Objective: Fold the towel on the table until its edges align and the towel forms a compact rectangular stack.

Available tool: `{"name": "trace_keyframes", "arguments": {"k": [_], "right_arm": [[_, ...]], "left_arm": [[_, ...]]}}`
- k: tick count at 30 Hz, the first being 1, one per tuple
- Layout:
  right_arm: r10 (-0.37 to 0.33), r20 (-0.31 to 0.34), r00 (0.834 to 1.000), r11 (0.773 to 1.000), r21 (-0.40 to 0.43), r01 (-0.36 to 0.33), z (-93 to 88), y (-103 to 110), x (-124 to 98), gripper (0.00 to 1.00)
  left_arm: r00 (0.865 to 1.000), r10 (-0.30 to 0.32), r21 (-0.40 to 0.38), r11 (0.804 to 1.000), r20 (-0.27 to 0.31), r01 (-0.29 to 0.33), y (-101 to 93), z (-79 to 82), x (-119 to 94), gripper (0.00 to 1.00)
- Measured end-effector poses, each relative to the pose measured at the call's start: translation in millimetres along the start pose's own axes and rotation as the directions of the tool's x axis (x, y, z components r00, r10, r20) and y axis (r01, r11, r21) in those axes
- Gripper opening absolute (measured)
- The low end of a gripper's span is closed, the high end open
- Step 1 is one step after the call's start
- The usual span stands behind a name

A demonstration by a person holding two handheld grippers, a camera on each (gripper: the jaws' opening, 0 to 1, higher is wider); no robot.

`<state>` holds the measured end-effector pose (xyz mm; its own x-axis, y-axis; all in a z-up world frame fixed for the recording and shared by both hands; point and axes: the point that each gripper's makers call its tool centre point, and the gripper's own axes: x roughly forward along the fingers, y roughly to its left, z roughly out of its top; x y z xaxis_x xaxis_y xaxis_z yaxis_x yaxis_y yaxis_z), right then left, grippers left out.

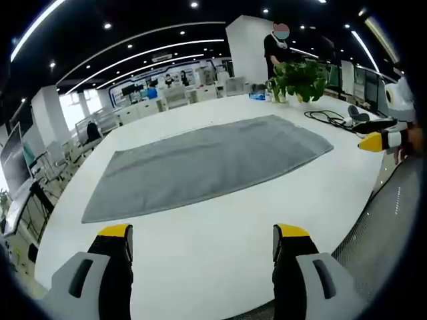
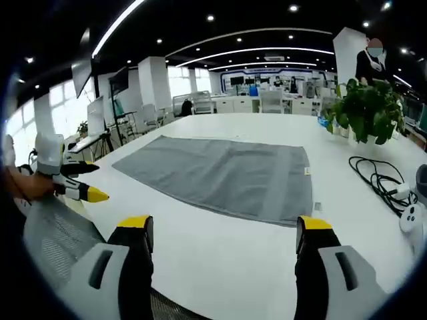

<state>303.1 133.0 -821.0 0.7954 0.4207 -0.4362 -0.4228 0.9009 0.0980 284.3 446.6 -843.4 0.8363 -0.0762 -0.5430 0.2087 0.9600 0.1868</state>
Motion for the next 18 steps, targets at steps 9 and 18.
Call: {"name": "trace_keyframes", "arguments": {"k": [9, 18], "right_arm": [[0.002, -0.003, 1.0, 1.0, 0.004, -0.002, -0.5, 0.7, 0.0, 0.89], [0.007, -0.009, 1.0, 1.0, 0.005, -0.007, -1.6, 1.8, 0.8, 0.89]], "left_arm": [[1.0, -0.002, 0.004, 1.0, -0.006, 0.002, -0.8, -0.8, 0.2, 0.89], [1.0, 0.0, 0.005, 1.0, -0.006, 0.0, 0.1, -0.5, 0.5, 0.89]]}}
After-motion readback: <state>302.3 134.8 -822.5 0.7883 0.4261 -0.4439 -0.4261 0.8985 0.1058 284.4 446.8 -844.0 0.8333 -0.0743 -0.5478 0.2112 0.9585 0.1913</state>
